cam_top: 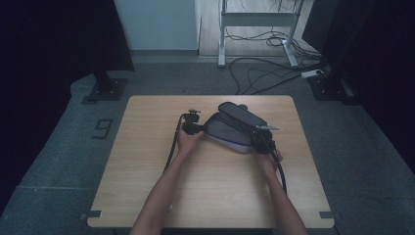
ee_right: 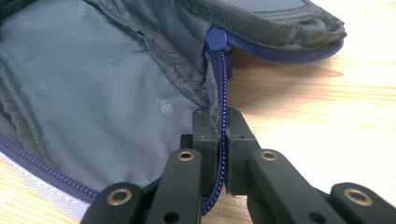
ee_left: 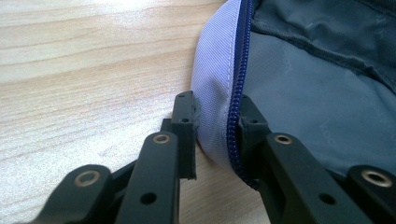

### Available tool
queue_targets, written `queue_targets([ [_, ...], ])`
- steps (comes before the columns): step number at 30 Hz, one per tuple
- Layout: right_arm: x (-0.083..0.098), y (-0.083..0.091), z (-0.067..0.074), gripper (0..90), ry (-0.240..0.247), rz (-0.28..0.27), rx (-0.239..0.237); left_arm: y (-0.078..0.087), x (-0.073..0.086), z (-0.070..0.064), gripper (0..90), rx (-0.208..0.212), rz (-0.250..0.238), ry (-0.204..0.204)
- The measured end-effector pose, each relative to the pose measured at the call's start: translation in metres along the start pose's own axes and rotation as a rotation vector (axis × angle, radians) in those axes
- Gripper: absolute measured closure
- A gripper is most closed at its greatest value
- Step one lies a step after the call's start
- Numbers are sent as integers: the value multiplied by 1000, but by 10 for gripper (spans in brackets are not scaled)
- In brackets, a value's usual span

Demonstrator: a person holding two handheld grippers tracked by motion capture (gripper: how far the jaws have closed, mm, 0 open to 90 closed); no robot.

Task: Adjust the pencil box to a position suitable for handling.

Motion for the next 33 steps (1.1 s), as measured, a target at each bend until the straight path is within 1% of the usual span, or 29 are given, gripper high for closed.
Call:
queue_targets([
  [2, 0, 1, 0, 851, -3, -3, -3, 1, 0, 0, 760, 0, 3, -6],
  [3, -1, 2, 0, 853, -1, -9, -4, 2, 1, -1, 770, -12, 10, -27],
  [4, -1, 2, 0, 853, -1, -9, -4, 2, 1, -1, 777, -12, 10, -27],
  [5, -3, 5, 0, 854, 3, -19, -1, 4, 1, -2, 781, -16, 5, -40],
  [8, -5, 8, 1, 854, 12, -34, 1, 7, 0, -3, 786, -11, -3, -44],
  [10, -8, 12, 2, 854, 11, -45, -2, 12, -1, -4, 787, -7, -16, -48],
  [11, -10, 16, 3, 854, 21, -57, -5, 17, -2, -5, 788, -1, -24, -51],
  [12, -10, 16, 3, 854, 21, -57, -5, 17, -2, -5, 788, -1, -24, -51],
  [13, -12, 21, 5, 854, 33, -70, -5, 23, -2, -6, 788, 5, -32, -54],
  [14, -12, 21, 5, 854, 33, -70, -5, 23, -2, -6, 788, 5, -32, -54],
  [15, -14, 27, 7, 854, 45, -81, -4, 28, -2, -7, 788, 8, -36, -62],
  [16, -15, 29, 7, 854, 49, -84, -4, 28, -2, -7, 788, 8, -36, -62],
  [17, -16, 32, 8, 854, 49, -90, -6, 33, -2, -8, 788, 10, -39, -67],
  [19, -18, 34, 9, 854, 51, -97, -9, 36, -2, -9, 788, 12, -44, -67],
  [23, -20, 42, 14, 854, 53, -114, -20, 50, -2, -10, 788, 5, -61, -80],
  [24, -20, 42, 14, 854, 53, -114, -20, 50, -2, -10, 788, 5, -61, -80],
  [25, -21, 47, 18, 853, 55, -126, -19, 57, -1, -11, 788, -2, -70, -95],
  [26, -21, 47, 18, 853, 55, -126, -19, 57, -1, -11, 789, -2, -70, -95],
  [27, -23, 53, 22, 853, 71, -143, -14, 64, -1, -11, 788, -4, -80, -101],
  [28, -24, 56, 23, 853, 79, -149, -15, 64, -1, -11, 789, -4, -80, -101],
  [29, -25, 58, 25, 853, 78, -154, -20, 69, -1, -10, 789, -2, -89, -99],
  [30, -25, 58, 25, 853, 78, -154, -20, 69, -1, -10, 789, -2, -89, -99],
  [31, -25, 60, 28, 853, 76, -157, -29, 74, 0, -10, 788, -2, -91, -98],
  [32, -25, 60, 29, 853, 75, -155, -33, 74, 0, -10, 789, -2, -91, -98],
  [33, -25, 60, 30, 853, 71, -155, -39, 78, 1, -8, 788, 1, -93, -96],
])
Point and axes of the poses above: each handheld gripper's, and its own axes: y roughly backward along the jaws, x roughly out of its underside, z roughly to its left, the point moved 10 cm from there along -y, roughly forward along the jaws, and after that the axes turned 5 degrees about z, right-handed, at the moved point
